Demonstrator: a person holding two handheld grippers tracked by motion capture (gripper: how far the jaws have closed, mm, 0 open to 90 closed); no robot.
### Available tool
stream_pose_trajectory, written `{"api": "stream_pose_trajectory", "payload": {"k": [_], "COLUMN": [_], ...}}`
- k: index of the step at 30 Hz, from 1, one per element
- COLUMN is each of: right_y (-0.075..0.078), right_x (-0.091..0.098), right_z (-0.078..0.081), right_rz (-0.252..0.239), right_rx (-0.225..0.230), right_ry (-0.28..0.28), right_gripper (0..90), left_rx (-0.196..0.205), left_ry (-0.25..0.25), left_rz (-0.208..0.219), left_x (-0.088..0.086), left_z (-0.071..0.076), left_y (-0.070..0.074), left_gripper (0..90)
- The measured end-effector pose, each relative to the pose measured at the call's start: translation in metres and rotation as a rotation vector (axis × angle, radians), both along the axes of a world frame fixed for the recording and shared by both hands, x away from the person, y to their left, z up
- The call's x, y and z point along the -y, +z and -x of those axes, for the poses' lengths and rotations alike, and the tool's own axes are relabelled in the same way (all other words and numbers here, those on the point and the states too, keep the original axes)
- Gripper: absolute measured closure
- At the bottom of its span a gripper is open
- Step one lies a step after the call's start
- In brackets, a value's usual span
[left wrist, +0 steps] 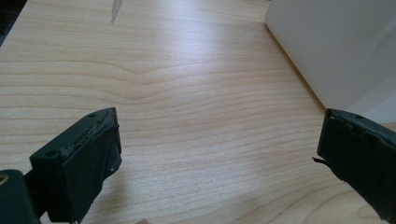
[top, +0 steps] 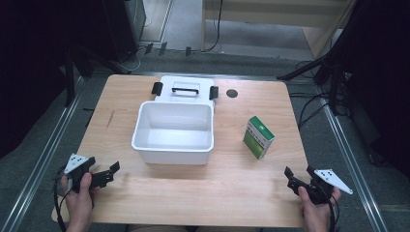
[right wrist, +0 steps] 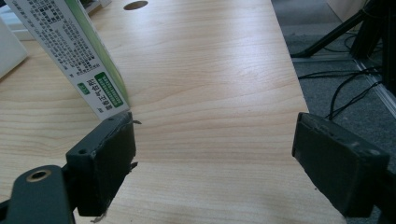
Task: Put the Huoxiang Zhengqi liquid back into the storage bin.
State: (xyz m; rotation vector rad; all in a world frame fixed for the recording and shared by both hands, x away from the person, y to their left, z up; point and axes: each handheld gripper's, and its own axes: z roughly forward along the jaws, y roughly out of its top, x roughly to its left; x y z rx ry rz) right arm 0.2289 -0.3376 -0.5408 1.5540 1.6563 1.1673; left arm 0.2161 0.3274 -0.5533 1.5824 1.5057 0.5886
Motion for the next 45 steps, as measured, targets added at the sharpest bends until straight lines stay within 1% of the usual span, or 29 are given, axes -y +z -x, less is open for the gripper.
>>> {"api": "stream_pose_trajectory", "payload": {"k": [6,11,14,16,17,18,21,23,24,26,28,29,32,35,36,38,39,40,41,45], "right_y": [0.000,0.000,0.000,0.001,0.003,0.004,0.007,0.010,0.011,0.012,0.012,0.013,0.018,0.025,0.027,0.031,0.033,0.036,0.038,0.046], "right_x": [-0.001,-0.005,-0.006,-0.005,-0.004,-0.002,-0.002,-0.003,-0.004,-0.005,-0.007,-0.008,-0.008,-0.010,-0.011,-0.014,-0.015,-0.018,-0.020,-0.027], "right_z": [0.000,0.000,0.000,0.000,0.001,0.002,0.002,0.001,0.001,0.001,0.000,-0.002,-0.004,-0.008,-0.010,-0.015,-0.016,-0.020,-0.022,-0.029], "right_rz": [0.010,0.053,0.060,0.043,0.013,-0.010,0.006,0.000,0.006,0.010,0.034,0.047,0.044,0.057,0.062,0.091,0.105,0.131,0.153,0.212], "right_rx": [-0.005,-0.011,-0.013,-0.013,-0.009,0.000,0.004,-0.002,-0.011,-0.016,-0.039,-0.061,-0.072,-0.100,-0.118,-0.161,-0.174,-0.204,-0.224,-0.278], "right_ry": [0.000,0.009,0.015,0.028,0.036,0.042,0.045,0.053,0.071,0.080,0.110,0.127,0.134,0.142,0.151,0.181,0.194,0.204,0.212,0.261], "right_gripper": [13.7,13.7,14.0,17.1,19.5,19.6,19.7,19.8,19.9,20.0,19.9,19.8,19.8,19.1,18.8,18.0,18.1,17.9,17.6,17.6], "left_rx": [0.000,-0.002,-0.002,0.000,0.003,0.005,0.003,0.003,0.003,0.003,0.004,0.004,0.003,0.001,0.001,0.003,0.005,0.006,0.007,0.009], "left_ry": [-0.002,-0.004,-0.005,-0.006,-0.005,-0.005,-0.006,-0.007,-0.007,-0.006,-0.004,-0.006,-0.008,-0.013,-0.012,-0.011,-0.012,-0.010,-0.009,-0.024], "left_rz": [-0.004,0.005,0.005,0.005,0.006,0.007,0.009,0.007,0.006,0.006,0.006,0.008,0.007,0.005,0.005,0.006,0.006,0.008,0.009,0.013], "left_x": [0.000,0.000,0.000,0.000,0.000,0.000,0.000,0.000,0.000,0.000,0.000,0.000,0.000,0.000,0.000,0.000,0.000,0.000,0.000,-0.001], "left_z": [0.000,0.000,0.000,0.000,0.000,0.000,0.002,0.002,0.002,0.002,0.002,0.002,0.002,0.003,0.003,0.004,0.004,0.004,0.004,0.005], "left_y": [0.000,0.000,0.000,0.000,0.000,0.000,0.000,0.000,0.000,0.000,0.000,0.000,0.000,0.000,0.000,0.000,0.000,0.000,0.000,0.000], "left_gripper": [0.7,0.7,0.6,0.7,0.6,0.7,0.6,0.7,0.7,0.7,0.7,0.7,0.7,0.6,0.7,0.6,0.7,0.6,0.7,0.7]}}
